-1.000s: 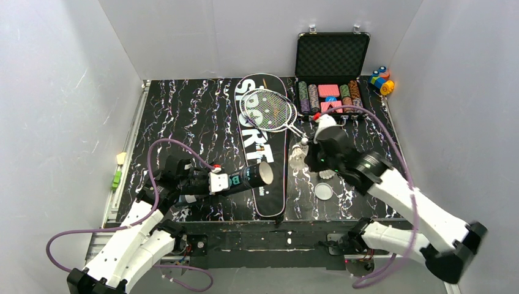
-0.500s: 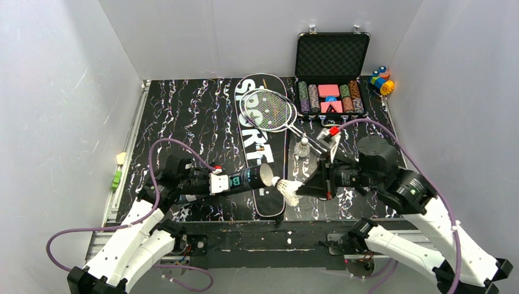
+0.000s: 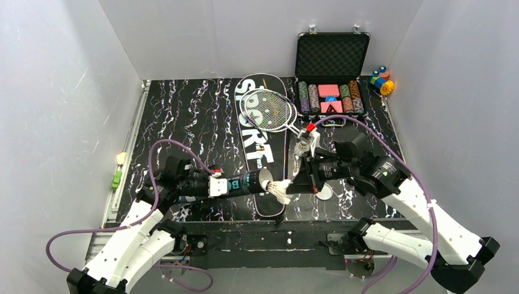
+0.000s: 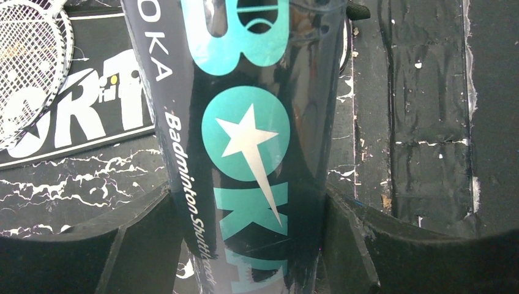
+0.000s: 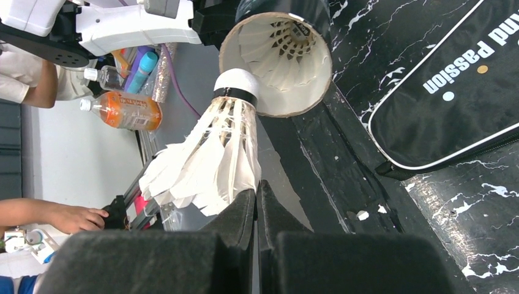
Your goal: Pack up the badminton gear
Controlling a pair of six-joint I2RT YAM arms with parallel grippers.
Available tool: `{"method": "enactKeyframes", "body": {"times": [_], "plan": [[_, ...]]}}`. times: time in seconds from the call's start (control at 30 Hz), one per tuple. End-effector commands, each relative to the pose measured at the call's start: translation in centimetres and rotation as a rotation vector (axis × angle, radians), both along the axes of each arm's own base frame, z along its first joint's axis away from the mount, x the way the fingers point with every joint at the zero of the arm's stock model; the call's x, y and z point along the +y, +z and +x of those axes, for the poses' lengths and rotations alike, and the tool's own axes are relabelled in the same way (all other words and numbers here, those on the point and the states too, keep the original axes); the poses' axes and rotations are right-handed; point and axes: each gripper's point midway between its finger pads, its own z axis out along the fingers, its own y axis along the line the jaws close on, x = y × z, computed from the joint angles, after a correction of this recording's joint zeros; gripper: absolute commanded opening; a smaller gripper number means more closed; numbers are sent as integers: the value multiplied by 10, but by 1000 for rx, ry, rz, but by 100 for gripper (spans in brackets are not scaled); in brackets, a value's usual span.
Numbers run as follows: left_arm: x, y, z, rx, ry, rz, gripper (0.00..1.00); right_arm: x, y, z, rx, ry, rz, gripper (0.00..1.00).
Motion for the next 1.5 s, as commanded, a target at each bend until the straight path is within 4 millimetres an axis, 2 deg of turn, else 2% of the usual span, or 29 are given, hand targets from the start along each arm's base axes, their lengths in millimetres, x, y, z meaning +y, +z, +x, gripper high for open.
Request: {"method": "enactKeyframes", "body": {"times": [0.0, 0.4, 0.57, 0.67, 0.8, 1.03, 1.47], "plan": [[-9, 25, -9, -42, -78, -62, 18, 6, 8, 3, -33, 31, 26, 2], [-6, 21, -20, -45, -127, -35, 19, 21, 9, 17, -15, 42, 6, 4], [-5, 18, -20, -45, -127, -25, 19, 29, 10, 22, 6, 36, 1, 30], [-5, 16, -18, -48, -123, -19, 19, 33, 9, 21, 10, 37, 17, 49], [-7, 18, -14, -43, -102, -36, 19, 35, 1, 21, 12, 22, -13, 62], [-10, 20, -12, -28, -86, -55, 18, 20, 0, 31, -78, -79, -41, 68], [-16, 38, -7, -20, -63, -103, 17, 41, -21, 55, -93, -165, -68, 68]]}}
